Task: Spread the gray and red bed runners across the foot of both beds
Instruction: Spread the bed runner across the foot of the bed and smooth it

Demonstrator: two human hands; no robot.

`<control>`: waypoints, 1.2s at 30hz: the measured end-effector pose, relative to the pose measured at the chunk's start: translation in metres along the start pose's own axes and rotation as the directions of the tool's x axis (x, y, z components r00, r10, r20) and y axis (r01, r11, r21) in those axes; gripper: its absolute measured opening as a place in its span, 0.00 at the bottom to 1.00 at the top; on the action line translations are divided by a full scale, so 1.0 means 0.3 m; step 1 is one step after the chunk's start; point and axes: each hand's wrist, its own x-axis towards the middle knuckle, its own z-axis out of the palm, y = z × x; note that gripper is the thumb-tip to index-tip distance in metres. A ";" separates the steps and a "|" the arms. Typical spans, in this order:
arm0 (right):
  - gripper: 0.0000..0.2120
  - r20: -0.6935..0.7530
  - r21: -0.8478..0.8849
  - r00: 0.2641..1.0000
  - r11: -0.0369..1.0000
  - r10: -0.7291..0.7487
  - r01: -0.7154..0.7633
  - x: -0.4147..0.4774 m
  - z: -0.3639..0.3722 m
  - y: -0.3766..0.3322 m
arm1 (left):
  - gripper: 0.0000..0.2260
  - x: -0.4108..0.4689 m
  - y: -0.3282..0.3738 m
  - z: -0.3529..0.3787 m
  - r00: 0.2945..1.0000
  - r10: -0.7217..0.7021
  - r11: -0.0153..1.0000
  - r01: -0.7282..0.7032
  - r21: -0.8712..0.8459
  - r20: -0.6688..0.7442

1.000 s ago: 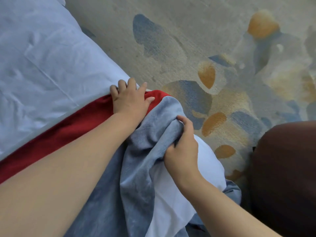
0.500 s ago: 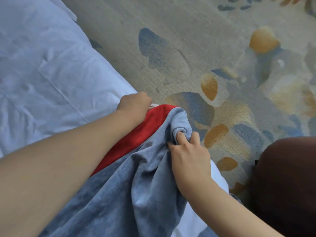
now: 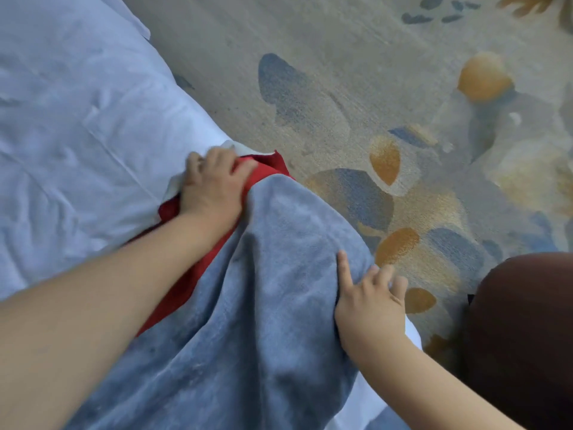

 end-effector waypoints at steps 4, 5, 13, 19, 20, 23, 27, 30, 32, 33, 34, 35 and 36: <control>0.32 -0.263 0.474 0.962 0.858 -0.075 0.197 0.010 0.023 -0.051 | 0.24 -0.154 0.171 0.055 0.982 0.162 0.975 -0.145 -0.171 0.093; 0.31 -0.303 0.558 0.948 0.788 -0.098 0.260 -0.001 0.032 -0.076 | 0.26 -0.186 0.173 0.075 0.979 0.156 0.979 -0.135 -0.155 0.130; 0.34 -0.288 0.547 0.958 0.819 -0.009 0.172 -0.004 0.148 -0.088 | 0.30 -0.193 0.169 0.089 0.974 0.127 0.989 -0.111 -0.096 0.190; 0.35 -0.281 0.503 0.960 0.853 0.009 0.139 -0.006 0.141 -0.093 | 0.25 -0.406 0.110 0.067 0.988 0.143 0.973 -0.130 -0.193 0.058; 0.35 -0.287 0.496 0.958 0.858 0.016 0.134 -0.007 0.141 -0.094 | 0.24 -0.459 0.096 0.077 0.991 0.131 0.970 -0.124 -0.211 0.022; 0.33 -0.314 0.435 0.949 0.894 0.033 0.113 -0.014 0.142 -0.110 | 0.23 -0.604 0.023 0.117 0.996 0.060 0.962 -0.074 -0.262 -0.059; 0.28 -0.391 0.338 0.920 0.932 0.011 0.132 0.015 0.054 -0.193 | 0.26 -0.761 -0.211 0.160 0.975 -0.215 0.955 0.197 -0.221 -0.060; 0.21 -0.622 0.275 0.780 0.912 -0.073 0.304 0.019 -0.099 -0.377 | 0.25 -0.851 -0.421 0.158 0.914 -0.404 0.903 0.395 -0.172 -0.022; 0.15 -0.767 0.243 0.631 0.855 -0.120 0.457 0.006 -0.208 -0.521 | 0.23 -0.897 -0.530 0.141 0.900 -0.434 0.893 0.426 -0.147 -0.033; 0.13 -0.808 0.198 0.562 0.819 -0.174 0.538 -0.005 -0.257 -0.595 | 0.22 -0.920 -0.577 0.132 0.893 -0.448 0.889 0.437 -0.138 -0.055; 0.13 -0.821 0.145 0.515 0.780 -0.249 0.608 -0.018 -0.299 -0.669 | 0.21 -0.943 -0.620 0.124 0.885 -0.458 0.885 0.445 -0.134 -0.084; 0.14 -0.794 0.104 0.504 0.741 -0.340 0.664 -0.031 -0.332 -0.739 | 0.19 -0.967 -0.660 0.116 0.877 -0.465 0.883 0.450 -0.133 -0.117; 0.16 -0.740 0.082 0.520 0.710 -0.427 0.699 -0.044 -0.357 -0.806 | 0.18 -0.991 -0.696 0.108 0.869 -0.472 0.881 0.456 -0.131 -0.147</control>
